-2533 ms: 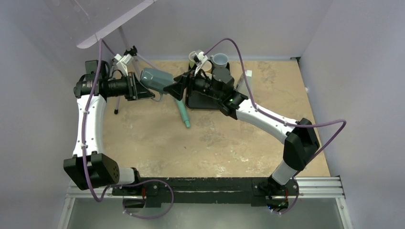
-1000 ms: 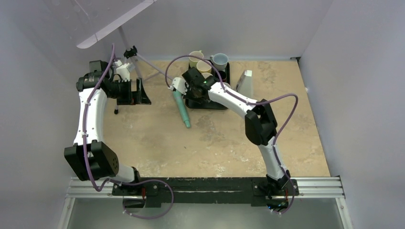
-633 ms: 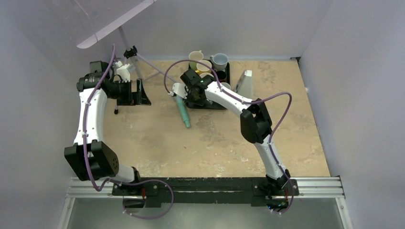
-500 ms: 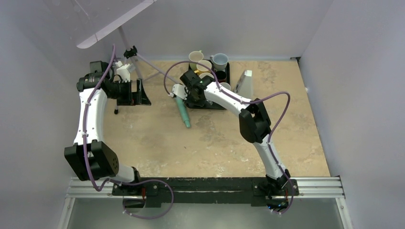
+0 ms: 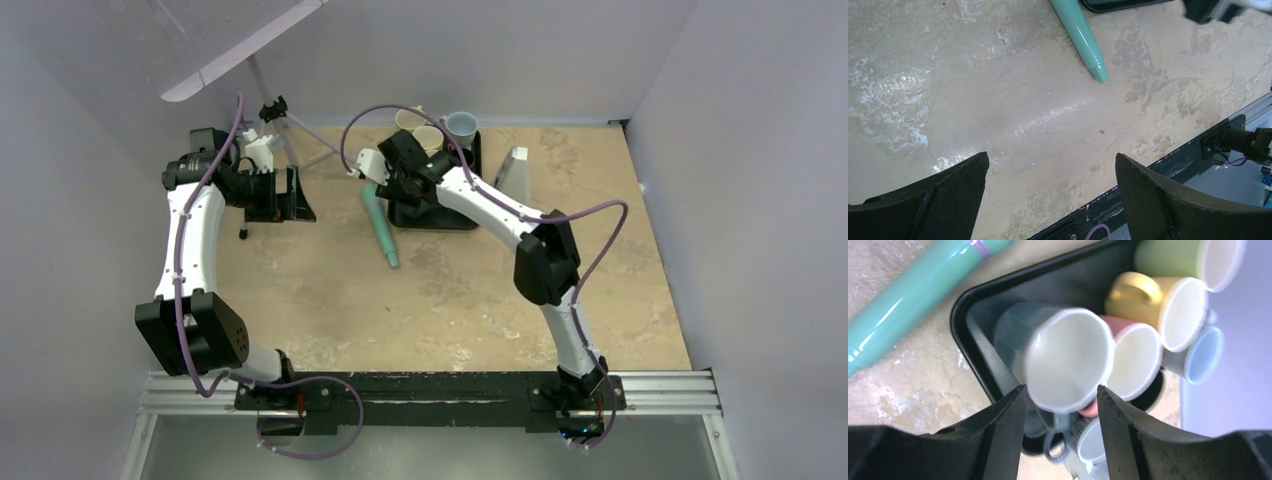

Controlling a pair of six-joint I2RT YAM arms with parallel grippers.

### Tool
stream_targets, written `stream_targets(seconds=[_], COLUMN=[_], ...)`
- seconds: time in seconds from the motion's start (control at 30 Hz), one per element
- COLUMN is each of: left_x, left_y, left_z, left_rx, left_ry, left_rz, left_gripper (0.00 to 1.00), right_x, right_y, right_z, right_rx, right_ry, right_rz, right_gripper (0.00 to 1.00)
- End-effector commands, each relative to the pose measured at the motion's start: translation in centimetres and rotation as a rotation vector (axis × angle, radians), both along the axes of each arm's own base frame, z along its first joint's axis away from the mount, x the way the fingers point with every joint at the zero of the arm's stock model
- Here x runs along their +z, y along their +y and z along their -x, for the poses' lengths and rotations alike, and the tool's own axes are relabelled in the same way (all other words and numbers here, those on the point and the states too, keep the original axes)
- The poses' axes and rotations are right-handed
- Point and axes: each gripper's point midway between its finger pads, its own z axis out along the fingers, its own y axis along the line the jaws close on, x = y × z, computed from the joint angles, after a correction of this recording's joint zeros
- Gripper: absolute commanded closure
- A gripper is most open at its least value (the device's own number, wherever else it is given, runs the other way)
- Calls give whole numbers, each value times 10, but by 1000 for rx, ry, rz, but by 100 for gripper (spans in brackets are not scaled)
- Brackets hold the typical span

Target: Turn the mug right side up

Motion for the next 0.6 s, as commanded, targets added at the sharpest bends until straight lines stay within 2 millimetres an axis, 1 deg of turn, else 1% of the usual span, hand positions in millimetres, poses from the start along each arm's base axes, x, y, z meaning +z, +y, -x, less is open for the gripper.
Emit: stream_targets(seconds=[0.0,0.07,0.13,0.2,0.23,0.27,0.3,0.4,0.47,0.5,0.57], left_x=[-6,-12,-15,-24,-31,-39,-46,-60,-66,-68,-83], left_y=[8,13,14,15,18,24,26,30,28,29,31], left_z=[-5,-11,-16,-23,-28,-35,-40,-54,-62,-70,-76], left_rx=[-8,2,-18,-46,-57,-58,-68,-29,16,36,63], left_ry=[-13,-28,-71,-140,-181,-225,-262,-333,-375,-418,-435], left_rz=[-46,-77,-97,-139,-186,-241,-283,-307,-294,-302,-341], left_gripper=[0,0,0,0,0,0,0,0,0,0,0], right_x=[136,160,185,205,198,206,221,216,201,191,174], right_y=[0,1,-4,-20,-32,-45,-62,-113,-153,-173,-213], right_z=[4,21,36,51,56,60,66,68,67,68,72], right_rx=[-62,-37,-23,-40,-65,-85,-113,-237,-342,-403,-543], right_ry=[-253,-262,-302,-351,-357,-392,-426,-447,-498,-535,-619], right_rz=[-294,-421,-552,-683,-727,-798,-880,-1051,-1095,-1097,-1114], right_gripper=[43,43,42,42,40,40,40,40,40,40,39])
